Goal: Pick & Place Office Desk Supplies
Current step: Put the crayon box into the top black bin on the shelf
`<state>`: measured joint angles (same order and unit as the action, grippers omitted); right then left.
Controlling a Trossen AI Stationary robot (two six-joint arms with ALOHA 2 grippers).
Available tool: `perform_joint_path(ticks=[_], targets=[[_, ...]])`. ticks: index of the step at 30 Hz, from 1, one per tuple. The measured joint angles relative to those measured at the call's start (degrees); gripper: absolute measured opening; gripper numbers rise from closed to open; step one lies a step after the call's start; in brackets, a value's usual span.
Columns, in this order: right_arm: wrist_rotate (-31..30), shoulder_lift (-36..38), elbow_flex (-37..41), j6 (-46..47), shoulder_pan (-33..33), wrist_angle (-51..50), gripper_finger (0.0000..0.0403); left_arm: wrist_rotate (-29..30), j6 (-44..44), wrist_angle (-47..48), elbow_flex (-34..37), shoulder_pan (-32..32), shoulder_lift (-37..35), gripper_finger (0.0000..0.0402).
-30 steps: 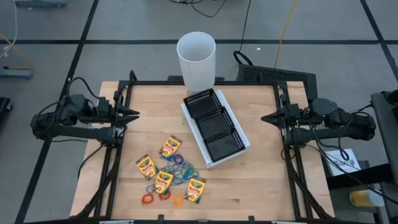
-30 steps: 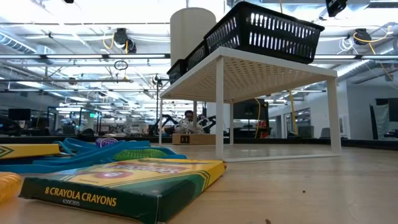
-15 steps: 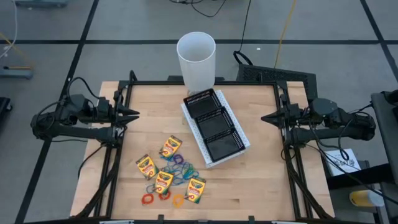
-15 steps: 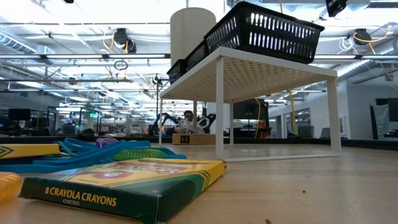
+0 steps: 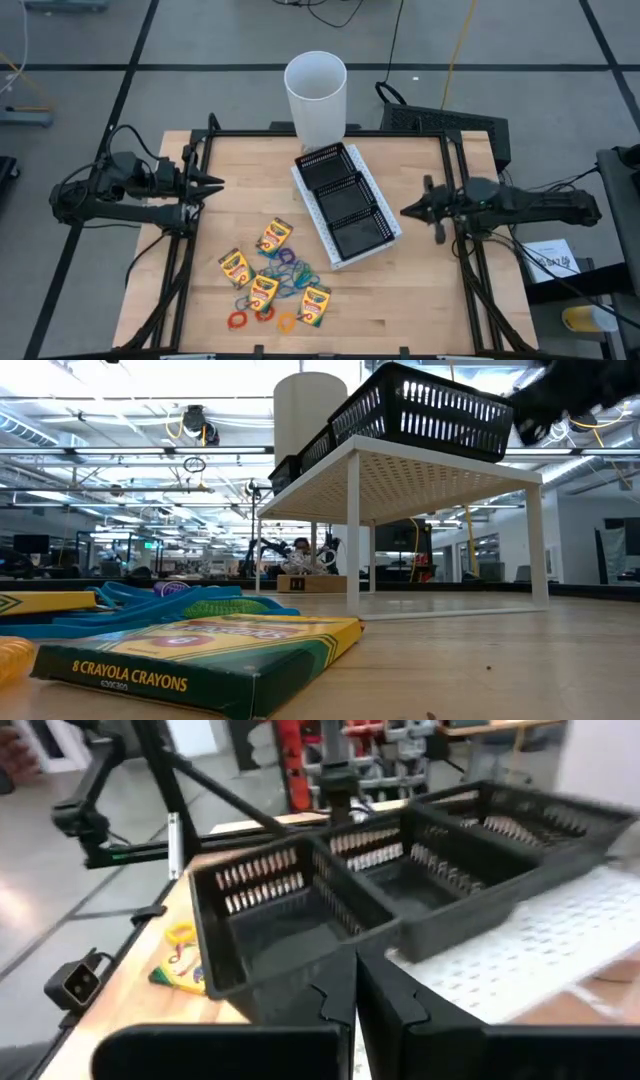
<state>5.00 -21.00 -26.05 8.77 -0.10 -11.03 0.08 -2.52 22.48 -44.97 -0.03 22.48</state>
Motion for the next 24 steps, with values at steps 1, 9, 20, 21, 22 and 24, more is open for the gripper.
perform_joint_path(ticks=[1,9,20,21,22,24], targets=[[1.14,0.02,2.69,-0.15,0.00,3.64,0.0000,0.02,-0.22,0.00,0.00,0.00,0.00,0.0072],[-2.08,0.27,14.15,0.75,-0.02,17.43,0.0000,-9.51,-4.41,-6.26,10.46,-1.60,-0.59,0.0072],[-1.77,4.52,14.19,-0.74,-0.02,16.19,0.0000,-2.47,0.02,-35.05,35.55,-8.17,-0.42,0.0072],[-1.75,5.30,14.19,-0.82,-0.02,15.43,0.0000,-0.92,0.13,-36.25,37.06,-9.20,-0.55,0.0072],[-1.75,6.07,14.19,-0.87,-0.02,14.78,0.0000,0.66,0.66,-36.72,38.25,-10.23,-0.83,0.0072],[-1.75,7.82,14.19,-0.92,-0.02,13.31,0.0000,3.78,2.32,-37.07,39.87,-12.35,-1.16,0.0072]])
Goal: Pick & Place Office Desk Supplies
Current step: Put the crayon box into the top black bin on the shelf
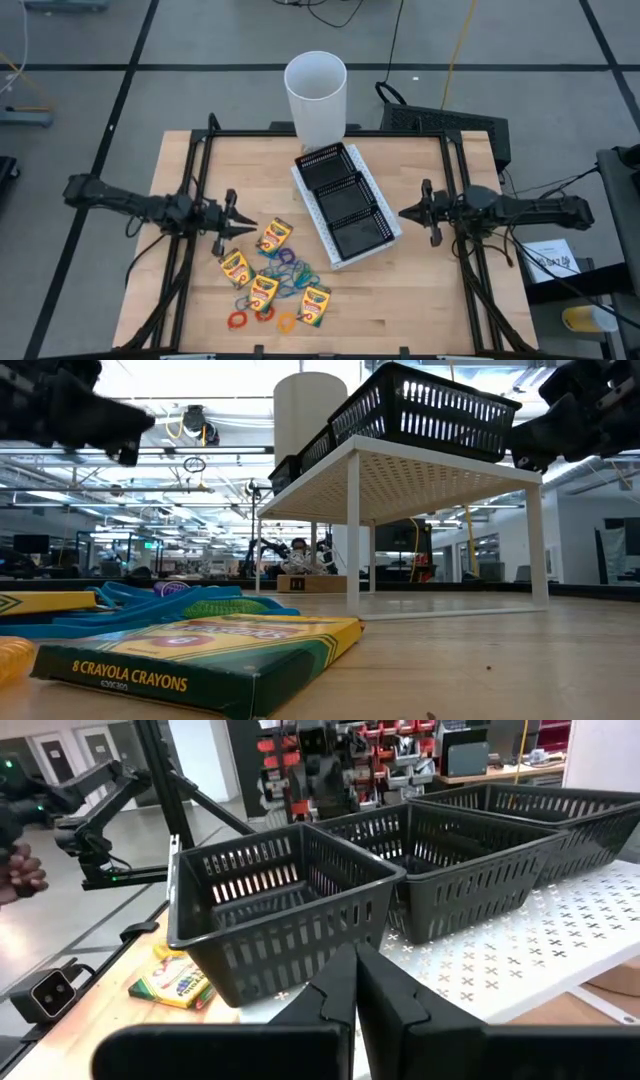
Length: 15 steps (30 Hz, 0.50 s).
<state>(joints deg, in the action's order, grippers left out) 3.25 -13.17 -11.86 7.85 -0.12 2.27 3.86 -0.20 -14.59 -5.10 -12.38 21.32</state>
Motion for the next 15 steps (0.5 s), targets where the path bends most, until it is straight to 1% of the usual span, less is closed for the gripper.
perform_joint_path(ticks=[3,9,15], targets=[[0.02,2.52,0.00,-0.19,0.00,-1.78,0.0000,2.92,0.65,-1.08,0.95,-3.44,-0.02,0.0072],[0.07,7.15,0.01,-1.04,0.00,-4.86,0.0000,8.43,-4.14,-5.78,1.99,-9.50,-0.02,0.0072],[5.37,9.62,0.03,-1.04,0.00,-5.98,0.0000,8.73,-3.13,-9.54,4.31,-12.35,0.04,0.0072]])
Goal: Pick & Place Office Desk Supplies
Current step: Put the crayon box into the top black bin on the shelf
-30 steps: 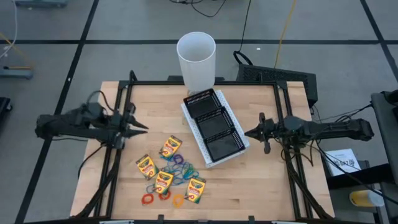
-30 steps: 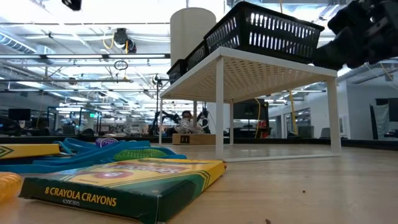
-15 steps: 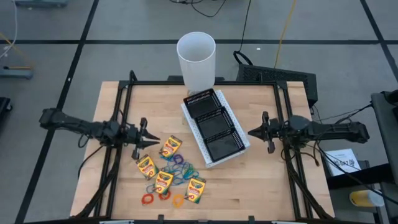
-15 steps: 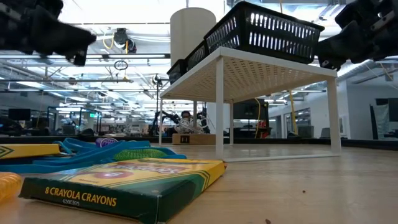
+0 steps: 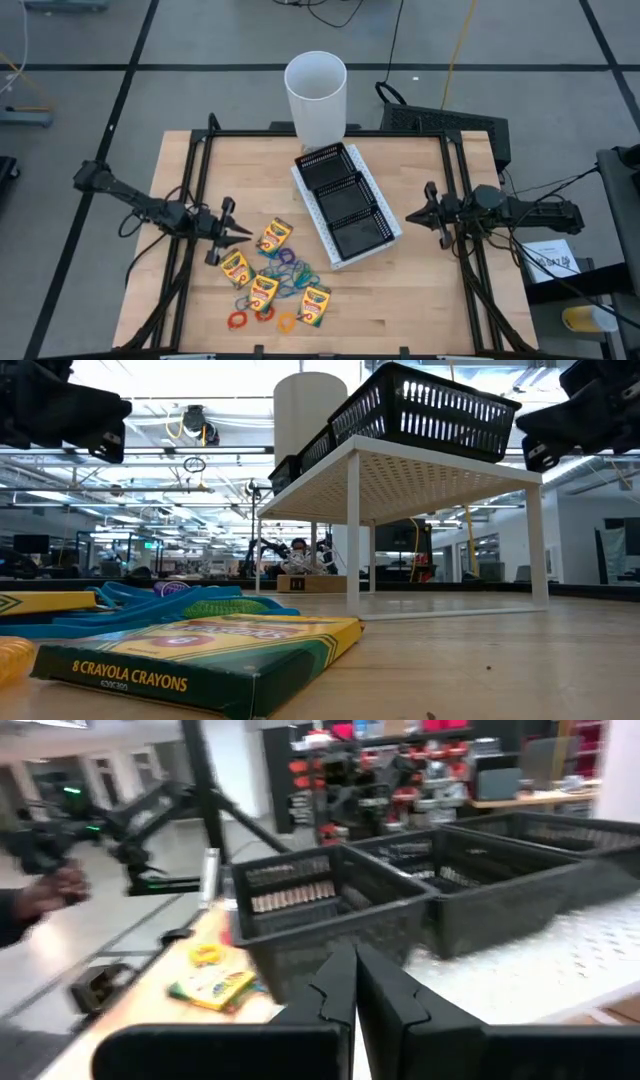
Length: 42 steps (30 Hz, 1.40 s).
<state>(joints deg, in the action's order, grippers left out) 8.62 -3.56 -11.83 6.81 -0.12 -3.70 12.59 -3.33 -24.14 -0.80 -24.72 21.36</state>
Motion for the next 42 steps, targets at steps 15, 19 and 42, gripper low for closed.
perform_joint_path(ticks=[15,19,42], targets=[[1.84,1.15,7.49,-0.01,0.02,8.41,0.0000,0.03,0.30,0.22,-0.04,-0.86,0.01,0.0072],[1.80,1.16,7.56,-1.94,0.04,8.46,0.0000,0.03,0.68,0.24,-0.04,-0.86,0.01,0.0072],[1.88,1.14,7.71,-7.93,0.04,6.84,0.0000,11.28,8.53,20.75,-8.51,9.47,11.04,0.0072]])
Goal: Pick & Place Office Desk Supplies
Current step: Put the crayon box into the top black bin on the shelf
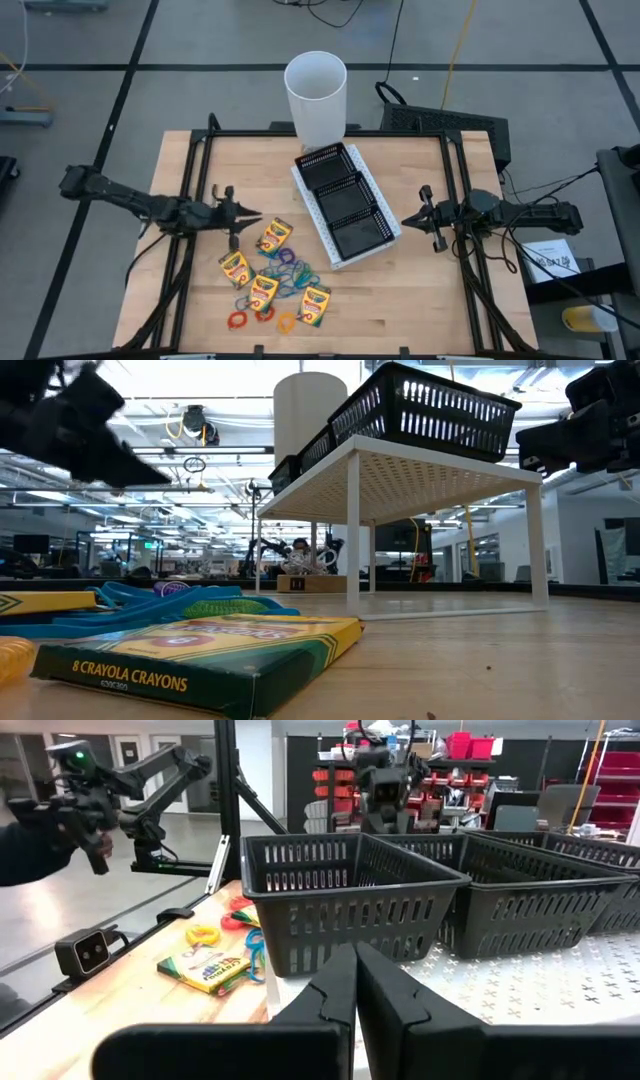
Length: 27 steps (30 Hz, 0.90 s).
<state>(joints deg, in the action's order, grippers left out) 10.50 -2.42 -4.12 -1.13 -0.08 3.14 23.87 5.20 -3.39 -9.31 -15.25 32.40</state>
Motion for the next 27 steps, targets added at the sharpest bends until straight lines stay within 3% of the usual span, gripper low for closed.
perform_joint_path(ticks=[4,9,12,20,27], targets=[[0.02,0.00,0.00,0.00,0.00,0.27,0.0000,-7.10,11.35,8.22,-5.01,-0.24,4.29,0.0072],[0.15,-0.15,0.04,0.00,0.00,1.32,0.0000,-17.98,24.26,-0.12,-6.55,-0.89,7.39,0.0072],[0.23,-0.15,0.04,0.00,0.00,1.89,0.0000,-20.85,25.44,-3.80,-6.55,-1.00,7.76,0.0072],[0.20,-0.15,0.04,0.00,0.00,2.09,0.0000,-19.44,29.26,-6.73,-6.55,-0.89,7.98,0.0072],[0.15,-0.15,0.07,0.00,0.00,2.20,0.0000,-16.34,30.66,0.17,-8.89,-0.89,13.77,0.0072]])
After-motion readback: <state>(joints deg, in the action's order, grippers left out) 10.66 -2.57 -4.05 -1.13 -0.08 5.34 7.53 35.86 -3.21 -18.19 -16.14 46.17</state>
